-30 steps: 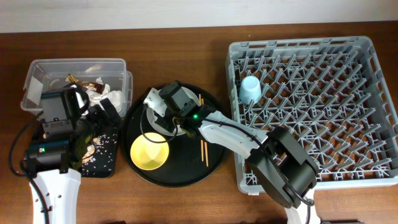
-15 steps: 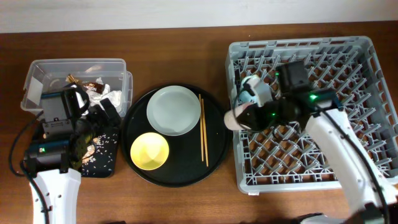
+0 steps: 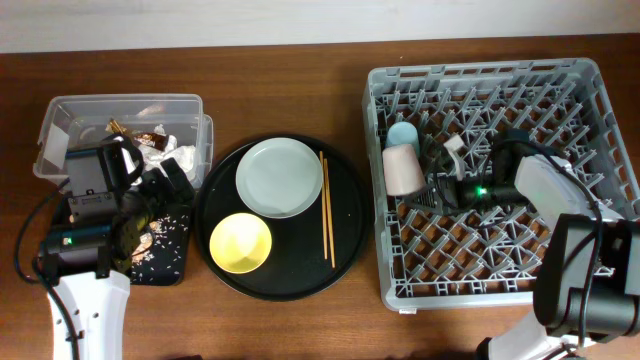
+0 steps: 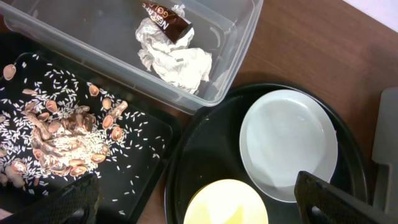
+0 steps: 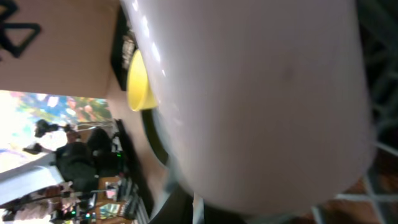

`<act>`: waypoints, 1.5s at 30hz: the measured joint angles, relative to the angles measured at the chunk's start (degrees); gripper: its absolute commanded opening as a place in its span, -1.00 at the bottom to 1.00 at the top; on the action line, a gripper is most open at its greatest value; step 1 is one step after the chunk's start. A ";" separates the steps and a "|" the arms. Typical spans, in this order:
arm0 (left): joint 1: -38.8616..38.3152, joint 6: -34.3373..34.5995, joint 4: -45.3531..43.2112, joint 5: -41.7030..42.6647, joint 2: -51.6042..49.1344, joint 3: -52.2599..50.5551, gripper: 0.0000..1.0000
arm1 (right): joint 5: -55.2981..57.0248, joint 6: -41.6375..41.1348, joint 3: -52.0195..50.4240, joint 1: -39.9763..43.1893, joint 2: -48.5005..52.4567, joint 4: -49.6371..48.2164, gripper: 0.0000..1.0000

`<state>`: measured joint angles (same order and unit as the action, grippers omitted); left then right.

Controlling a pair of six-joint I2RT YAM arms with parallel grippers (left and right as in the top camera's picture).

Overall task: Sort waste into correct bins and load items into the dishwasher rack
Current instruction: 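Grasp one chopstick with the right gripper and stand it in the rack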

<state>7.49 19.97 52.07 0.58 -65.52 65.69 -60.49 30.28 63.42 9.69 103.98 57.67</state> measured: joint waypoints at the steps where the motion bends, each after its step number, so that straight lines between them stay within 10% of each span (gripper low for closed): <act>1: 0.00 0.00 -0.02 0.00 0.00 0.00 0.98 | 1.62 0.72 0.00 0.66 0.13 1.22 -0.74; 10: 0.00 0.00 0.02 0.00 0.00 0.00 0.98 | 9.81 -10.56 20.24 3.45 -6.69 16.52 -0.69; 12: 0.00 0.00 0.00 0.00 0.00 0.00 0.98 | 29.11 -27.98 23.52 -13.31 -13.66 12.28 -0.31; 13: 0.00 0.00 -0.02 0.02 0.00 0.00 0.98 | 32.94 -31.85 23.67 -19.26 -14.29 11.72 0.66; 14: 0.13 0.00 -0.11 -0.07 0.00 0.00 0.98 | 36.70 -36.17 23.58 -24.26 -14.47 9.60 0.97; 16: 0.00 0.00 0.00 0.00 0.00 0.00 0.98 | 39.50 -44.72 23.08 -39.15 -12.96 5.75 0.97; 19: 0.15 0.00 0.00 -0.11 0.00 0.00 0.98 | 41.00 -49.35 21.46 -45.64 -9.27 3.45 -0.07; 22: 0.09 0.00 -0.02 -0.02 0.00 0.00 0.98 | 47.01 -53.00 20.94 -51.63 -2.27 2.27 -0.43; 45: 0.09 0.00 0.00 -0.02 0.00 0.00 0.98 | 63.76 -61.83 20.65 -52.57 14.93 -2.21 -0.67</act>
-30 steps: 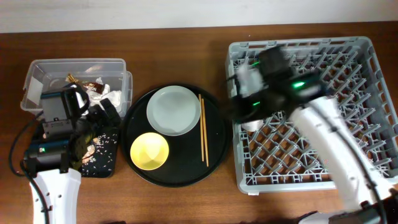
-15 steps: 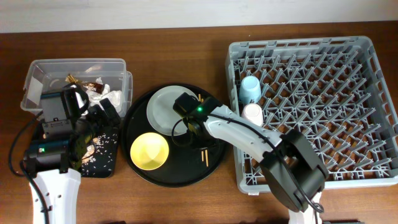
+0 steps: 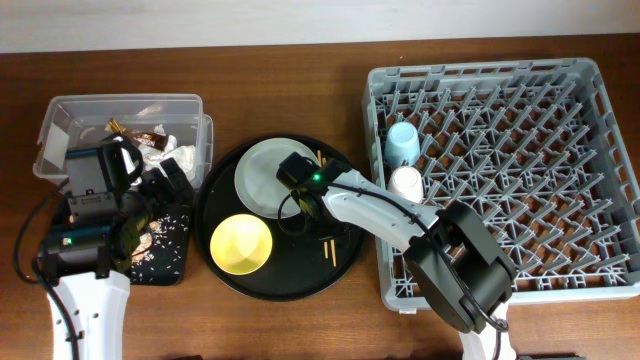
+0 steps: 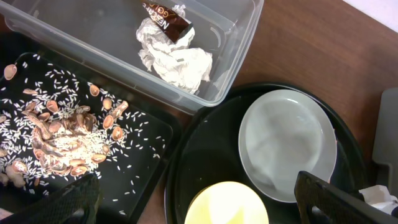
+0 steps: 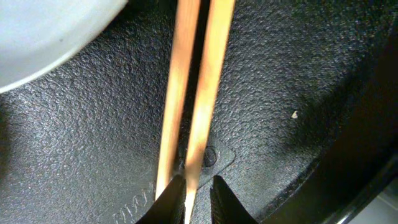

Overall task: Sort waste into correct bins and load items into the dishwasher rack
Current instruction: 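Grasp one chopstick with the right gripper and stand it in the rack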

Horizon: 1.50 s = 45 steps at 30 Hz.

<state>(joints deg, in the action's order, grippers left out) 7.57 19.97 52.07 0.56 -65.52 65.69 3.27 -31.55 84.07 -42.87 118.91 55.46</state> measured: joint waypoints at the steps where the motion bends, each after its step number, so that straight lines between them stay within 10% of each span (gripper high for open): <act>1: 0.00 0.00 0.00 0.00 0.00 0.00 0.98 | 0.02 0.04 0.00 0.00 0.00 0.00 -0.67; 29: 0.00 0.00 0.02 0.00 0.00 0.00 0.98 | 0.42 -5.33 -0.28 1.36 -0.68 1.27 -0.92; 37: 0.00 0.00 0.02 0.00 0.00 0.00 0.98 | -1.07 5.03 21.11 13.25 -8.72 17.07 -0.92; 45: 0.00 0.00 0.02 0.00 0.00 0.00 0.98 | -1.20 21.77 20.70 34.21 -11.56 21.59 -0.92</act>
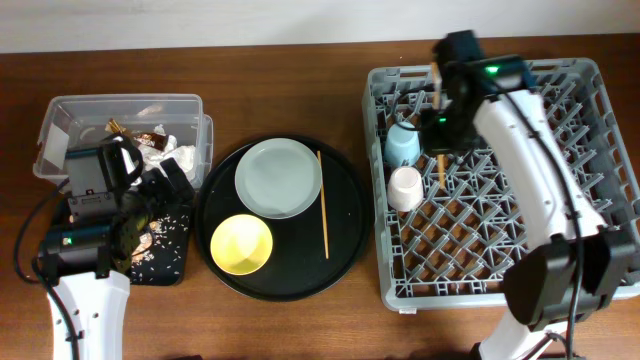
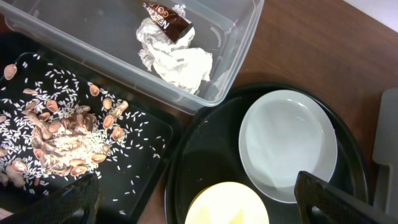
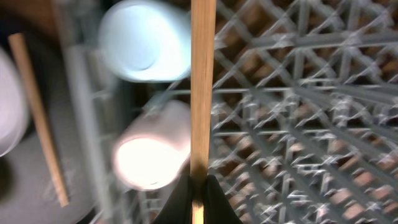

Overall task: Sort waste into correct bins and load items into the dishwasher rack
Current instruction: 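Grasp one chopstick with the right gripper and stand it in the rack, then grasp the second chopstick with the right gripper and place it in the rack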

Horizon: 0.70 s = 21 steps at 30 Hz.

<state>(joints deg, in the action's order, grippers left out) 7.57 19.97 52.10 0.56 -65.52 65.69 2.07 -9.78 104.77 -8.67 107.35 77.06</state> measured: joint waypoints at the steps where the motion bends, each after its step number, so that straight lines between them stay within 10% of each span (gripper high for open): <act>1: 0.00 0.00 0.00 0.00 0.00 0.00 0.98 | 0.02 1.05 -0.87 1.84 0.00 -0.87 -0.92; 10: 0.00 0.00 -0.02 0.00 0.00 0.00 0.98 | -0.17 7.30 -13.97 5.79 0.26 -11.78 -0.90; 14: 0.00 0.00 -0.02 0.00 0.00 0.00 0.99 | -0.13 7.87 -14.84 5.79 0.26 -12.28 -0.23; 21: 0.00 0.00 0.07 0.02 0.00 0.00 0.98 | -3.58 8.09 -12.26 5.46 0.39 -5.55 -0.21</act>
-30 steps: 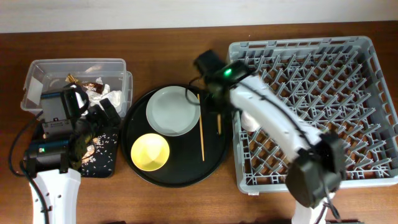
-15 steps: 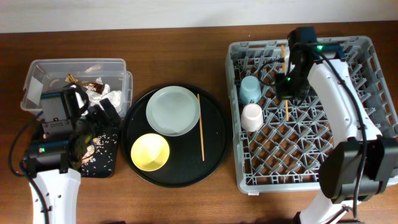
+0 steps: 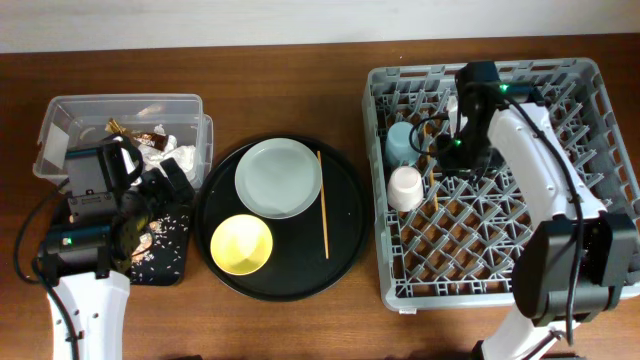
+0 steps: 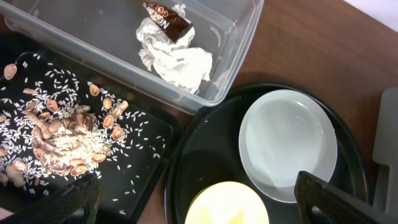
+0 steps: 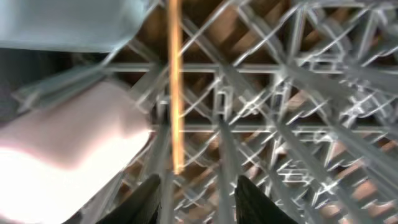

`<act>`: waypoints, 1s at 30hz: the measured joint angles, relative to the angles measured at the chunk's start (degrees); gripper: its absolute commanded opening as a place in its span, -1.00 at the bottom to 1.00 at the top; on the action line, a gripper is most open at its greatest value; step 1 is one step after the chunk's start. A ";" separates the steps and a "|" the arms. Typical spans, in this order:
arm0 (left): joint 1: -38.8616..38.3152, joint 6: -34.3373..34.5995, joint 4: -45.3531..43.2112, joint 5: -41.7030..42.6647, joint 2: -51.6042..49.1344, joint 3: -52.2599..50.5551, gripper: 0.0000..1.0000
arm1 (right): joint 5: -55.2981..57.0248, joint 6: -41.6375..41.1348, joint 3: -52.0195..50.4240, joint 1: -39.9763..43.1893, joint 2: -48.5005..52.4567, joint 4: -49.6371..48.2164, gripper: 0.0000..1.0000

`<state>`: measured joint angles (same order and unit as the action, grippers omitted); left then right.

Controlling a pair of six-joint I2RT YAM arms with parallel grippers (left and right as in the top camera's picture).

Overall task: Sort waste into correct bins and load items into the dishwasher rack
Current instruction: 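Grasp the second chopstick with the right gripper and place it in the rack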

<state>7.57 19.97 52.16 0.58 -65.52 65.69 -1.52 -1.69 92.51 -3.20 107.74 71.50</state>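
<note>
My right gripper [image 5: 199, 194] is open low over the grey dishwasher rack [image 3: 500, 280], its fingers apart with nothing between them. A wooden chopstick [image 5: 175, 87] lies in the rack grid just ahead of it, beside the white cup [image 3: 405, 186] and the blue cup [image 3: 402, 142]. The other chopstick [image 3: 323, 205] rests on the round black tray [image 3: 280, 296] with a grey plate [image 3: 278, 177] and a yellow bowl [image 3: 241, 243]. My left gripper [image 4: 199, 205] hangs open above the tray's left edge, holding nothing.
A clear bin [image 3: 70, 120] at the far left holds a crumpled tissue [image 4: 177, 62] and a brown wrapper [image 4: 168, 18]. In front of it a black rectangular tray [image 4: 143, 168] carries rice and nut shells. The right arm [image 3: 530, 140] crosses the rack.
My right gripper, which was shut on a chopstick above the rack, is now open and lower. The chopstick lies in the rack beside the cups. The left arm has not moved.
My right gripper was first at the white cup in the rack. Then it was down at two chopsticks on the black tray. Later it held one over the rack, the other staying on the tray. That chopstick now lies loose in the rack.
</note>
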 measured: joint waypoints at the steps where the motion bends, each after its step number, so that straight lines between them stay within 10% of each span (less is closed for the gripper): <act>1: 0.00 0.00 -0.04 0.00 0.00 0.00 0.98 | -3.50 0.00 2.25 -0.59 0.04 2.03 -0.22; 7: 0.00 0.00 -0.09 -0.02 0.00 0.00 0.98 | -23.08 -2.82 6.78 -13.44 -0.31 0.70 -0.22; 16: 0.00 0.00 -0.11 -0.02 0.00 0.00 0.98 | -4.83 -23.30 -8.94 -36.28 -0.44 -20.61 -0.46; 30: 0.00 0.00 -0.09 -0.02 0.00 0.00 0.98 | 1.53 -29.24 -24.94 -37.33 0.37 -41.46 -0.54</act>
<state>7.57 19.97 52.07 0.56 -65.52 65.69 0.01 -30.94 67.57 -40.53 108.12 30.04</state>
